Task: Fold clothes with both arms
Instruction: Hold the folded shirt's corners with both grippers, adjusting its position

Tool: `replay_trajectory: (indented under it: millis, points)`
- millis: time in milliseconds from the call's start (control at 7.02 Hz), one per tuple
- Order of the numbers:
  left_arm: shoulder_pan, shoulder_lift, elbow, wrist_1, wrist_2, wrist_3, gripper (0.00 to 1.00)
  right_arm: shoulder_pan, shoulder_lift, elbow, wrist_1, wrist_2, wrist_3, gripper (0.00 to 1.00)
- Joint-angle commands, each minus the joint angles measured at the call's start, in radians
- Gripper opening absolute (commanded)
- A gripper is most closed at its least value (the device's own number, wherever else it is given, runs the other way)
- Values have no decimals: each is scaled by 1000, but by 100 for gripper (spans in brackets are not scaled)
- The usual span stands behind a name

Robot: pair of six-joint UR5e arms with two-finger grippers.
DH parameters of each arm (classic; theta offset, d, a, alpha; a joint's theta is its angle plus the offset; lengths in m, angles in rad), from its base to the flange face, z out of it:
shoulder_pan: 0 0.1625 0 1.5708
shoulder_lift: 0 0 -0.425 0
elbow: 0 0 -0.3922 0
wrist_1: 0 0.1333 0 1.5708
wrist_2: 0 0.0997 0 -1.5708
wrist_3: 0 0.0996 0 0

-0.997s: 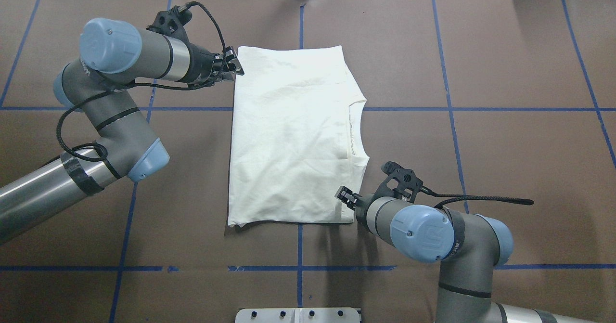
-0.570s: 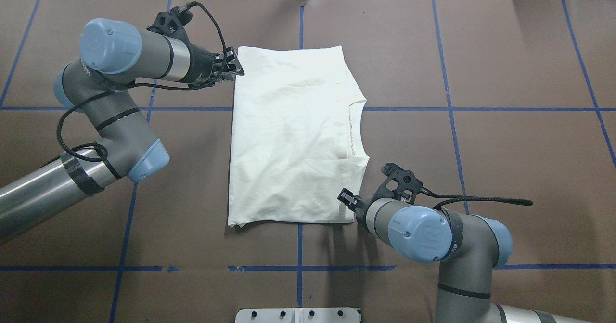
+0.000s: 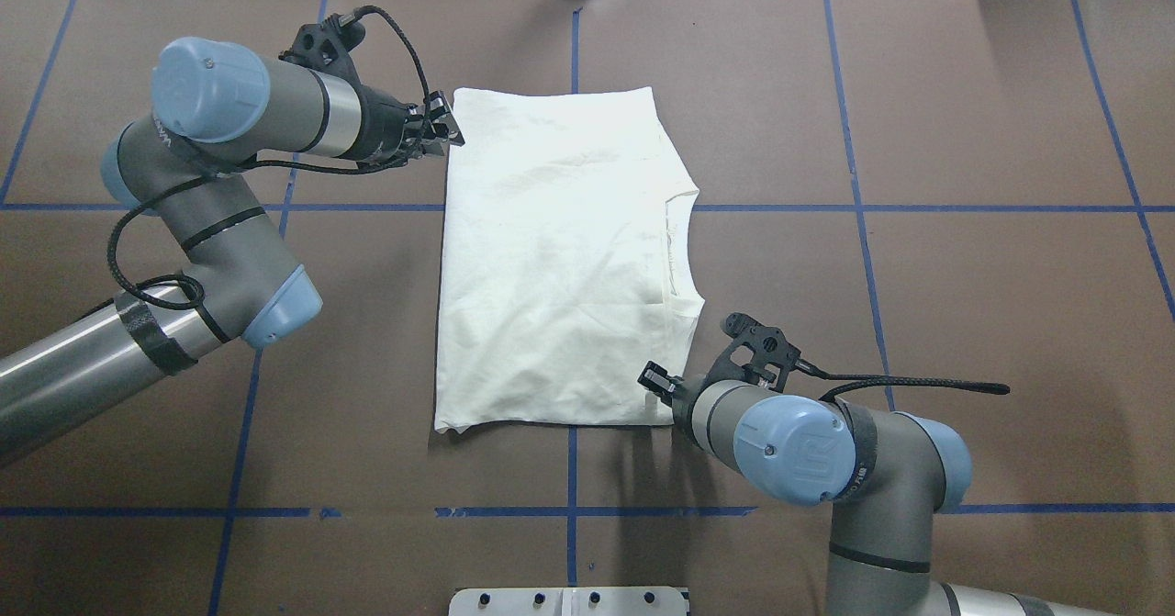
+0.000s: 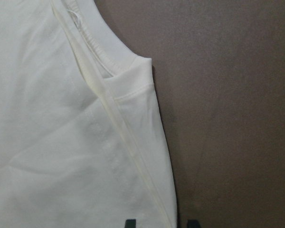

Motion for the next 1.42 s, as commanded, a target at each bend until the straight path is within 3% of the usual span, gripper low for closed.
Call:
replay_trajectory:
  millis: [0,570,712,997,1282]
  points:
    - [0,7,-1,-4,0,0,38,1,1,-1,0,-1,0,47]
    - [0,7,1,-6,0,0,38,7,0,-16,-2,1,-5,47]
    - [0,7,1,-6,0,0,38,7,1,-16,-2,1,-5,42]
    - [0,7,2,-6,0,0,38,7,1,-16,0,4,-6,0]
    - [0,7,1,-6,0,0,38,7,3,-15,0,6,-7,0]
